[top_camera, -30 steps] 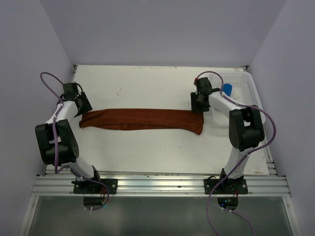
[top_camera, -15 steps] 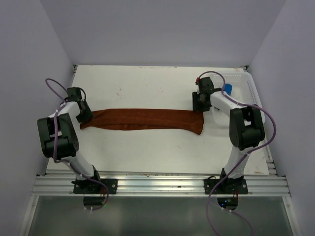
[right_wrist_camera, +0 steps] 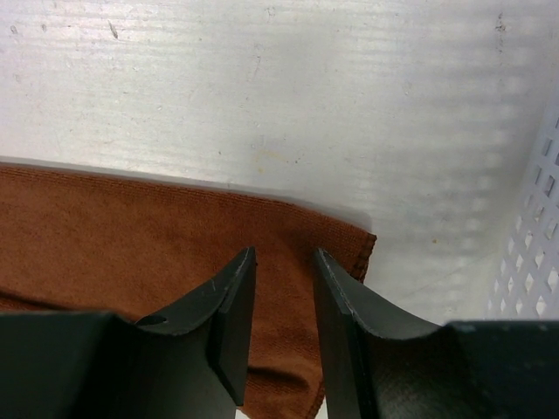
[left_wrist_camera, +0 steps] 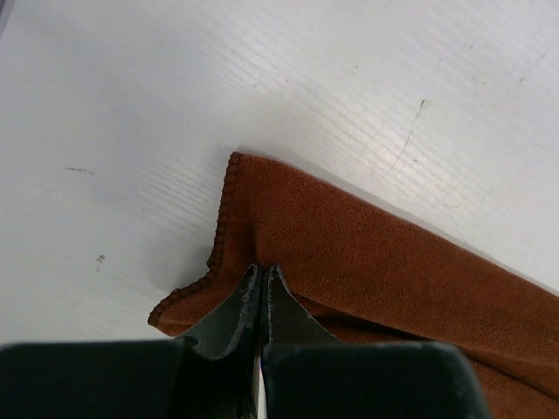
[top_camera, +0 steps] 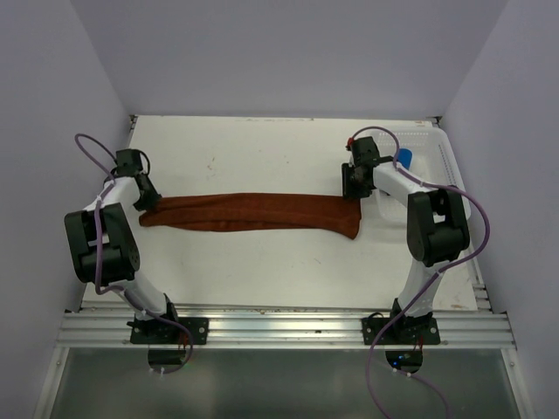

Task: Roll the towels
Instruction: Fold the towel

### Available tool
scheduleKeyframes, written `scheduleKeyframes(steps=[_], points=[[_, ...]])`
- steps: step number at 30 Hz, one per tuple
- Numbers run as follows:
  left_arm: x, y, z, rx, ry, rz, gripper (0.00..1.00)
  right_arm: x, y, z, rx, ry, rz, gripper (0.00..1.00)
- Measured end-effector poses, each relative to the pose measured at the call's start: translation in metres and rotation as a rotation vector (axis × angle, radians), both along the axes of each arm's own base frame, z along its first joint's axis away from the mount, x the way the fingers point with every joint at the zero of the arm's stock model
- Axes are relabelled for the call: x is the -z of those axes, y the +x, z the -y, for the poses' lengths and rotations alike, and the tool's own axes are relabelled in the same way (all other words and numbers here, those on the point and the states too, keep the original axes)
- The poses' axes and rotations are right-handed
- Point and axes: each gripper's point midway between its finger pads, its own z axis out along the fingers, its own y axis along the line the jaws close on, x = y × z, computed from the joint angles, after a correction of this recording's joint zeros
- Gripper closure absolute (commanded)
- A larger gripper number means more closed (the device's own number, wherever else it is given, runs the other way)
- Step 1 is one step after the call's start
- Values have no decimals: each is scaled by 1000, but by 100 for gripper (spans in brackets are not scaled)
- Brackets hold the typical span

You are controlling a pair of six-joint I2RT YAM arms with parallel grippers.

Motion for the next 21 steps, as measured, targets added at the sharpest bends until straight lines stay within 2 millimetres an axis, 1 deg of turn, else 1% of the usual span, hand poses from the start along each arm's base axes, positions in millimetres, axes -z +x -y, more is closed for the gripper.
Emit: scheduleKeyframes(steps=[7,13,15,17,21], points=[[-22,15,-4,1,14,59,100,0,0,1,1,0,0,64],[-49,34,-7,7,25,133,100,0,0,1,2,-1,0,61],[-56,39,-7,10,27,153,98,0,0,1,-1,-2,1,61],[-60,41,-7,11,28,162,99,0,1,1,-1,-3,1,60],[-61,41,-6,15,27,163,100,-4,6,0,0,1,14,60]])
